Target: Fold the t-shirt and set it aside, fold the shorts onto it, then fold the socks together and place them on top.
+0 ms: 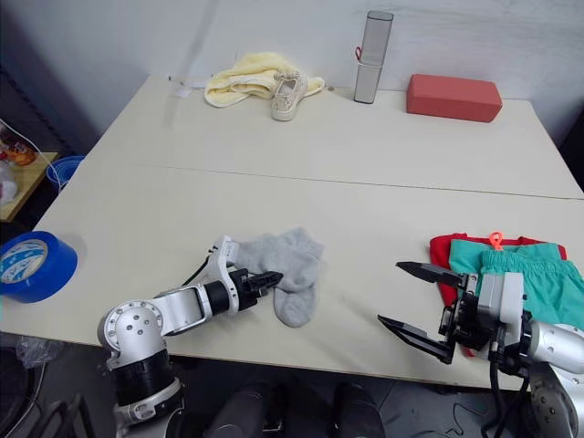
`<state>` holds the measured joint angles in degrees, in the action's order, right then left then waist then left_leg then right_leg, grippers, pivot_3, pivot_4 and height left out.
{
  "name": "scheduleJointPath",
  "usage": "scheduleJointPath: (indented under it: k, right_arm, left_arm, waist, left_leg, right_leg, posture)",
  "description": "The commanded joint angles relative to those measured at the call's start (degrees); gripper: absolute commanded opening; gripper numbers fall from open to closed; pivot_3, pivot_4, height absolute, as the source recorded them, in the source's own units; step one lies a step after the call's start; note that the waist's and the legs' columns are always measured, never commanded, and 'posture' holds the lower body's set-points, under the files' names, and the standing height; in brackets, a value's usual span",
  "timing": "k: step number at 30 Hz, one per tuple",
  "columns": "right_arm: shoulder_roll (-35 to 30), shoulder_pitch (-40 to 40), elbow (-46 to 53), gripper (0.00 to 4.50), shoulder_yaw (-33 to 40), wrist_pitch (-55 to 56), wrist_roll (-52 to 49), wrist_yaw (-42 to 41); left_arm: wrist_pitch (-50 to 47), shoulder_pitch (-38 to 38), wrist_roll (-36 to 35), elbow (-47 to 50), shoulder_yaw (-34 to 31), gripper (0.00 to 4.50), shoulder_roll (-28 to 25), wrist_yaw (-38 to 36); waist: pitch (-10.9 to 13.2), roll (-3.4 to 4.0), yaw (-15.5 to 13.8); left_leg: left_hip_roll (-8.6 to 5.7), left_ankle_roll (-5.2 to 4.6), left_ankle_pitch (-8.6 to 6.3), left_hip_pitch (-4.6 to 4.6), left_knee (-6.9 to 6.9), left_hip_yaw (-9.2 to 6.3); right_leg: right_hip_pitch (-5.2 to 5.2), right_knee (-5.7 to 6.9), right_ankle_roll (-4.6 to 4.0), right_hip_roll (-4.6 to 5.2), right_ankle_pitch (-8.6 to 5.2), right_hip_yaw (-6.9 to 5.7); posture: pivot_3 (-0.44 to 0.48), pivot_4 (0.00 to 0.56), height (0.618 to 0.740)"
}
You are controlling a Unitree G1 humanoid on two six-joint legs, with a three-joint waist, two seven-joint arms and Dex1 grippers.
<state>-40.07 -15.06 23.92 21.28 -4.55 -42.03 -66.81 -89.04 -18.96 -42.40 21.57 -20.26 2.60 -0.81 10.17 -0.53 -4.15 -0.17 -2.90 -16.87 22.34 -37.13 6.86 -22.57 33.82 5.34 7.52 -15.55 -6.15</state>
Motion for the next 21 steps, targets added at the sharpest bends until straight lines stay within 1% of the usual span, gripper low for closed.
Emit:
scheduleJointPath:
  k: [1,2,4,6,9,11,13,14,15,17,18,19,21]
  right_arm:
    - [0.3,-2.2,-0.6,4.5,3.0,0.8,0.7,0.4]
    - [0.7,-2.2,-1.1,4.5,3.0,1.7,1.4,0.5]
    - [1.3,-2.7,-1.0,4.5,3.3,1.4,1.0,1.3]
    - [1.6,-3.3,-0.7,4.5,3.4,0.8,0.2,1.4]
    - [1.4,-3.6,0.3,4.5,2.5,-1.4,-1.3,1.7]
    - [0.7,-3.3,1.9,4.5,1.6,-4.8,-2.5,3.7]
    - [-0.2,-2.7,4.5,4.5,0.5,-9.4,-2.5,8.1]
    - [-0.7,-2.5,5.8,4.5,0.0,-11.8,-2.0,10.5]
    - [-1.3,-2.0,7.2,4.5,-1.1,-14.4,-0.7,13.5]
    - [-2.0,-1.0,9.8,4.5,-3.9,-19.5,-1.5,17.2]
    - [-2.0,-0.2,11.0,4.5,-5.5,-21.4,-2.2,18.3]
    - [-1.9,0.4,12.0,4.5,-6.9,-23.6,-3.6,19.3]
    - [-1.9,2.2,13.5,4.5,-10.7,-27.6,-3.2,22.3]
  left_arm:
    - [1.0,3.3,-0.4,3.4,5.6,0.5,-5.2,-4.5]
    - [3.0,4.2,0.2,4.4,7.0,0.68,-7.1,-5.4]
    - [7.3,5.6,0.9,6.3,8.1,1.3,-10.2,-7.6]
    - [11.2,7.0,1.2,8.0,9.0,1.87,-14.4,-10.6]
    - [14.7,9.5,-0.4,9.7,8.5,1.87,-20.9,-16.4]
    - [16.9,11.5,-1.9,10.5,7.1,1.87,-25.9,-21.2]
    - [21.4,14.2,-1.5,11.4,6.7,1.87,-33.3,-28.4]
    - [24.3,15.6,-0.5,11.5,6.9,1.87,-36.7,-31.6]
    - [29.4,17.3,2.0,10.9,7.6,1.87,-41.0,-36.3]
    - [40.2,19.8,7.8,7.5,9.2,2.22,-48.4,-44.5]
    - [45.3,20.0,9.7,5.0,9.5,2.42,-50.3,-47.9]
    - [49.2,19.6,10.4,2.3,9.2,2.72,-51.0,-50.4]
    - [57.1,16.4,12.9,-3.6,10.0,3.33,-50.4,-52.7]
  waist:
    - [0.0,0.01,0.0]
    - [0.0,0.03,0.1]
    - [0.0,0.07,0.2]
    - [0.0,0.08,0.7]
    - [0.0,0.14,1.4]
    - [0.0,0.19,1.6]
    - [0.0,0.22,1.9]
    - [0.0,0.25,2.1]
    - [0.0,0.28,2.2]
    - [0.0,0.31,2.5]
    - [0.0,0.34,2.5]
    - [0.0,0.4,2.5]
    - [0.0,0.49,2.4]
  left_leg:
    - [0.01,0.0,-0.01,0.01,0.02,0.0]
    - [0.03,0.03,-0.02,0.01,0.03,0.0]
    - [0.07,0.11,-0.07,-0.01,0.06,0.0]
    - [0.09,0.11,-0.08,-0.01,0.07,0.0]
    - [0.21,0.15,-0.1,-0.02,0.12,0.0]
    - [0.28,0.14,-0.12,-0.02,0.13,0.0]
    - [0.31,0.14,-0.14,0.01,0.15,-0.01]
    - [0.32,0.17,-0.15,0.04,0.17,-0.01]
    - [0.33,0.21,-0.15,0.08,0.19,-0.02]
    - [0.33,0.27,-0.16,0.12,0.25,-0.01]
    - [0.31,0.29,-0.16,0.19,0.31,-0.01]
    - [0.3,0.3,-0.16,0.28,0.41,0.0]
    - [0.25,0.33,-0.13,0.37,0.55,0.07]
  right_leg:
    - [-0.01,-0.01,-0.02,0.0,-0.01,0.0]
    - [-0.02,-0.02,-0.04,-0.01,-0.02,0.0]
    - [-0.02,-0.03,-0.12,-0.03,-0.07,0.0]
    - [-0.04,-0.04,-0.14,-0.04,-0.08,0.01]
    - [-0.11,0.03,-0.3,-0.11,-0.17,0.0]
    - [-0.15,0.08,-0.39,-0.14,-0.21,-0.01]
    - [-0.25,0.16,-0.49,-0.14,-0.27,-0.01]
    - [-0.31,0.16,-0.59,-0.14,-0.33,0.0]
    - [-0.41,0.18,-0.71,-0.13,-0.4,0.0]
    - [-0.48,0.15,-0.78,-0.13,-0.43,0.02]
    - [-0.66,0.15,-0.99,-0.12,-0.55,0.04]
    - [-0.8,0.1,-1.54,-0.11,-0.86,0.04]
    - [-0.91,0.1,-1.55,-0.05,-0.86,0.05]
  posture:
    - [0.0,0.15,0.74]
    - [0.0,0.15,0.74]
    - [0.0,0.15,0.74]
    - [0.0,0.15,0.74]
    - [0.0,0.15,0.74]
    - [0.0,0.15,0.74]
    - [0.0,0.15,0.74]
    - [0.0,0.15,0.74]
    - [0.0,0.15,0.74]
    - [0.0,0.15,0.74]
    - [0.0,0.15,0.74]
    - [0.0,0.15,0.74]
    - [0.0,0.15,0.74]
